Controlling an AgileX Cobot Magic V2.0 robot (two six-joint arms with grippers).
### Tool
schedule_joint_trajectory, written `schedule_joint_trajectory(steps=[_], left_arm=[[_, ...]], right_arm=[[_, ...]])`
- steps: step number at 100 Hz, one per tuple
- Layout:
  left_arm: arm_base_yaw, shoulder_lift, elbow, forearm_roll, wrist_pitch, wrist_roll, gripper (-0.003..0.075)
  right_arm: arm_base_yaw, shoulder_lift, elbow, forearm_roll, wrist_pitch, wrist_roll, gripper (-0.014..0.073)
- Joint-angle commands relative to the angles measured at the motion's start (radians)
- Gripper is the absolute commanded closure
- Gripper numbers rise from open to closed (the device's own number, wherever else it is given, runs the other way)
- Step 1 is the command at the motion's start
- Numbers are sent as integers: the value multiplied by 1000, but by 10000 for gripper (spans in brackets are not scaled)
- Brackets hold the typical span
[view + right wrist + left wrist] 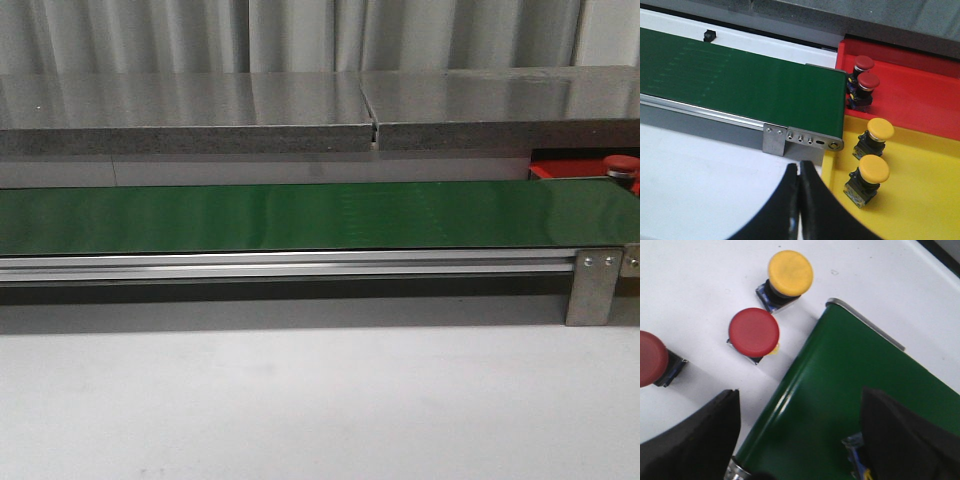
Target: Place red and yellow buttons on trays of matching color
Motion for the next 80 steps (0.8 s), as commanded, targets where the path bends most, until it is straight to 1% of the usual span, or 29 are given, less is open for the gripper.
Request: schedule_joint_trajectory(steps=[1,22,49,60,80], left_arm=[[5,-17,-48,-24,-48,-14,219],[7,83,-148,-24,-33,-42,219],[20,192,-294,-9,70,-42,219],[24,222,-317,53,82,-115,219],[26,247,-323,72,68,-116,219]], right_arm=[[1,5,-24,8,-69,-8,662],[1,5,-24,8,-69,-8,662],[1,5,-24,8,-69,-8,662],[1,5,-24,8,-69,-8,662],[1,5,-24,8,-69,-8,662]])
